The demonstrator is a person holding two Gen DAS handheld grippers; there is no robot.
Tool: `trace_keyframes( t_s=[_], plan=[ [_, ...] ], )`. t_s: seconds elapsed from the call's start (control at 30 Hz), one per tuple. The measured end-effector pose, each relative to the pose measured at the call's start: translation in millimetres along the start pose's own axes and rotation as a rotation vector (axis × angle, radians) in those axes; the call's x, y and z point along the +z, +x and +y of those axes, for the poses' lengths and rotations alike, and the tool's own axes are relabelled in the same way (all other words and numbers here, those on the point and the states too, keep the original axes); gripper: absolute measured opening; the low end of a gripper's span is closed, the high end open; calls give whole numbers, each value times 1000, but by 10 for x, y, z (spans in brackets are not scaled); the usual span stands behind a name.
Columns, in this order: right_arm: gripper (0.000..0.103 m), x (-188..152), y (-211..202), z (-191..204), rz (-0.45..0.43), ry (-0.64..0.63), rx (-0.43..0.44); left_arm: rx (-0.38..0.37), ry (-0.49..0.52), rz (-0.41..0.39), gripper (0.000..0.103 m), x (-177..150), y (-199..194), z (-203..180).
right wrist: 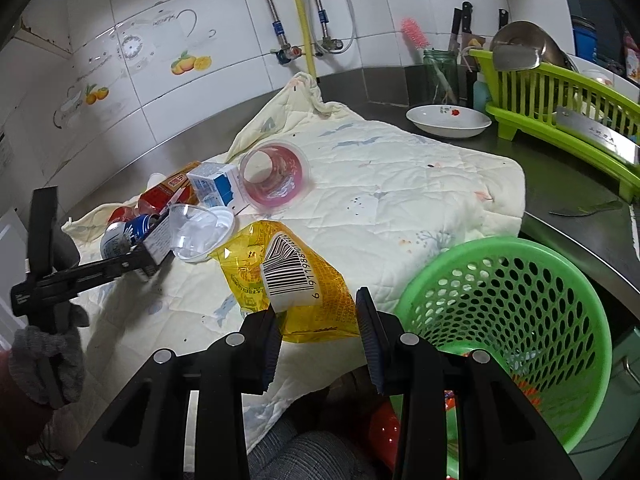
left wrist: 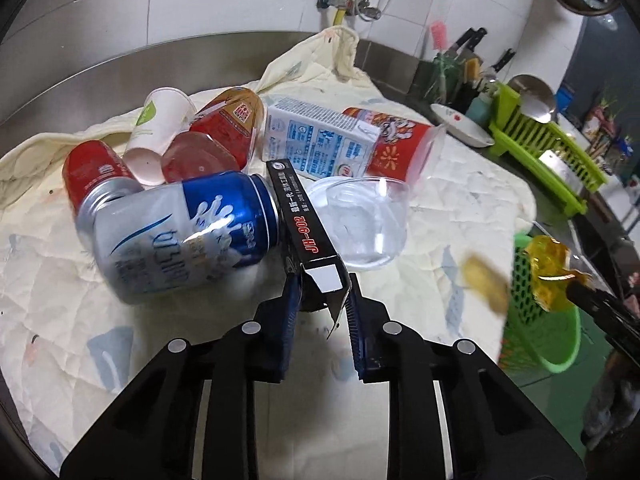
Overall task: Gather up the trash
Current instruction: 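Grasp the black box with the left tool while the right tool holds the orange cup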
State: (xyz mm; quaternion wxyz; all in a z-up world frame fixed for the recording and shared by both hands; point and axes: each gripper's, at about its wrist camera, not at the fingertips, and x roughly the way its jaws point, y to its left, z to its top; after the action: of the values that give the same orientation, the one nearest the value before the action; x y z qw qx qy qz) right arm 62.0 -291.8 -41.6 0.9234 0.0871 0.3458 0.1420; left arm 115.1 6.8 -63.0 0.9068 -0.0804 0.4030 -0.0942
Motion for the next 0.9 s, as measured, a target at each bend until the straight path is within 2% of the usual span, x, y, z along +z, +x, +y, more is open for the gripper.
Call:
trace_keyframes(
  t_s=[0.1,0.17,0.23,0.4,0.43,0.53,0.6,0.8,0.9],
  plan=[
    [35,-34,-76,-43,-12,17,-11,-32,-8,3,22,-77,-121,42],
    [35,-62,-122,-72,-13,29,-20,-79,-22,29,22,-151,-191,60],
    [35,-87,-161,-90,-14,33,-26,-76,-1,34,22,-233,-256,37],
    [35,-122,-221,-157,-21,49,-39,-75,61,106,24,-362,-235,-8],
    [35,-123,-224,-164,-22,52,-39,-69,61,119,26,-368,-226,-6],
    [35,-115,-230,-166,-25,54,-39,-79,50,141,41,-333,-193,13],
    [35,-114,-232,-151,-28,51,-34,-54,57,134,58,-278,-196,0],
    [35,-103,-170,-156,-23,51,-26,-12,64,122,59,-41,-91,-24],
    [35,-112,-139,-183,-17,64,-29,-17,13,186,57,67,112,17]
  ],
)
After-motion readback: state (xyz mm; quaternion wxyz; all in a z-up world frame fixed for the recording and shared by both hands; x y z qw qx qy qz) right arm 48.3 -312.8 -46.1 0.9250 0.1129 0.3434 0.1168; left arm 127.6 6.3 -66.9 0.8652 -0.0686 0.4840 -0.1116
